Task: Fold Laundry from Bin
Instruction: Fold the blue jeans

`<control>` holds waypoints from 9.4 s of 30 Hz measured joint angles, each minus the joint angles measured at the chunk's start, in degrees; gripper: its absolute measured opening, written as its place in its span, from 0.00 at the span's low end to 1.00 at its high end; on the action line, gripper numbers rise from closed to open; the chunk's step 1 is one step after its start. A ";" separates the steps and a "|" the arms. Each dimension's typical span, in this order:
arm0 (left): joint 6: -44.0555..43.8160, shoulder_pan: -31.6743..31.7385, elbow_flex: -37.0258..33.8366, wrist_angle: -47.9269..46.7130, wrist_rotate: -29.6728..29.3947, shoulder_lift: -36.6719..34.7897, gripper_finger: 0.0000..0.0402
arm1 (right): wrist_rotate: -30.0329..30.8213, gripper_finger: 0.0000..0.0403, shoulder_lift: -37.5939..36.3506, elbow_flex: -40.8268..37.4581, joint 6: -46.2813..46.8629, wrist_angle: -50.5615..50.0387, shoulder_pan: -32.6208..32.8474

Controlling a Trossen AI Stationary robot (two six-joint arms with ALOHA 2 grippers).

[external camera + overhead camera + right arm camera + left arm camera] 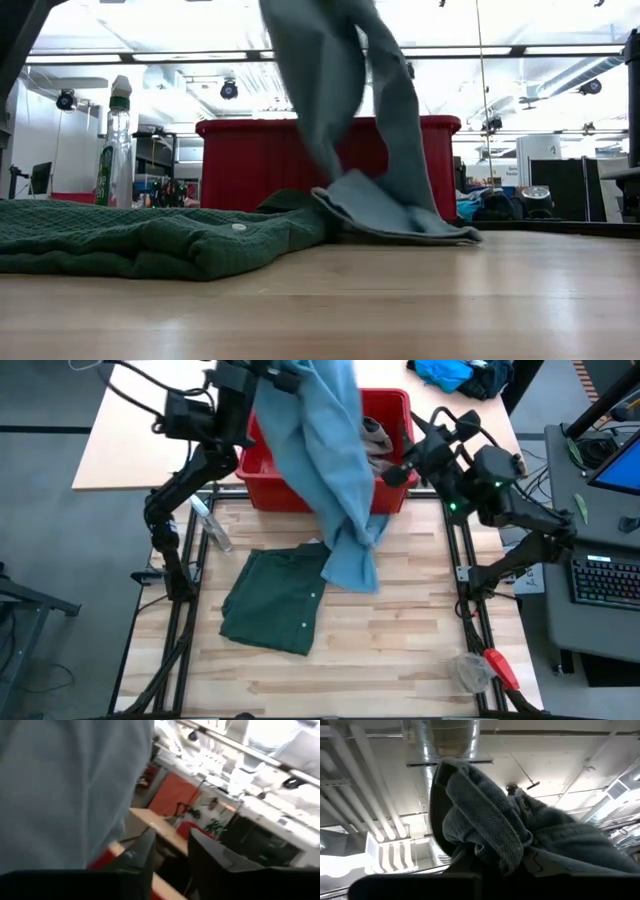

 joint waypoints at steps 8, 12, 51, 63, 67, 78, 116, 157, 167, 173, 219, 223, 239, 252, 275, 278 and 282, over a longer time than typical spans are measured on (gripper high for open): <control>-3.33 0.13 -0.28 -1.58 1.06 -0.77 0.05 | -23.87 0.49 -3.05 -0.02 21.75 -29.41 -3.20; -8.92 0.10 -0.26 -1.30 3.62 -1.73 0.05 | -37.96 0.57 -2.90 -0.36 24.69 -36.38 -7.80; -5.80 0.08 -0.37 -3.41 -1.27 -3.14 0.05 | -59.44 0.03 7.58 -11.78 25.85 -26.52 -13.93; -16.33 0.71 -0.37 0.40 -4.66 -3.46 0.05 | -48.44 0.03 13.01 -10.62 36.63 -9.16 0.57; -17.64 0.73 -0.37 0.48 -4.67 -3.66 0.05 | -35.20 0.06 16.65 -9.61 36.63 -10.17 2.50; -11.22 0.73 -0.37 0.67 -4.89 -4.68 0.05 | 6.28 0.11 22.59 -9.43 19.25 -11.34 7.95; -53.43 0.86 -0.39 4.55 13.96 -7.90 0.05 | -37.10 0.69 8.50 -5.91 35.80 -25.57 9.84; -57.89 0.51 -0.44 0.95 16.15 0.72 0.05 | -49.71 0.87 14.79 14.79 45.77 -18.30 -8.61; -55.80 0.47 -0.37 -4.11 15.02 0.28 0.11 | -54.37 0.09 14.00 15.70 40.63 -20.43 -9.68; -47.89 1.25 -0.28 -20.97 9.74 -1.41 0.23 | -44.16 0.04 11.23 18.53 40.73 -32.98 -8.67; -46.00 11.74 -6.30 -97.69 60.02 1.66 0.67 | -27.67 0.03 14.97 25.16 57.68 -68.96 -8.94; -48.83 5.52 -14.54 -92.24 53.77 1.66 0.67 | -27.65 0.03 15.99 25.16 57.46 -69.13 -8.92; -75.77 -2.81 -75.61 -13.92 43.23 -20.74 0.66 | -27.56 0.03 16.16 19.50 57.97 -68.69 -8.90; -96.98 -6.54 -95.46 30.97 32.91 -13.78 0.75 | -27.67 0.03 16.05 11.06 57.74 -60.13 -8.15; -104.70 -7.25 -72.40 54.91 41.86 15.55 0.51 | -31.21 0.03 9.46 11.56 56.41 -60.94 2.81; -106.01 -7.23 -74.79 60.63 44.04 14.59 0.28 | -32.82 0.03 7.08 11.56 56.53 -59.89 4.91; -106.42 -7.40 -77.60 60.45 45.76 10.93 0.03 | -34.59 0.03 4.93 11.54 55.67 -58.34 7.37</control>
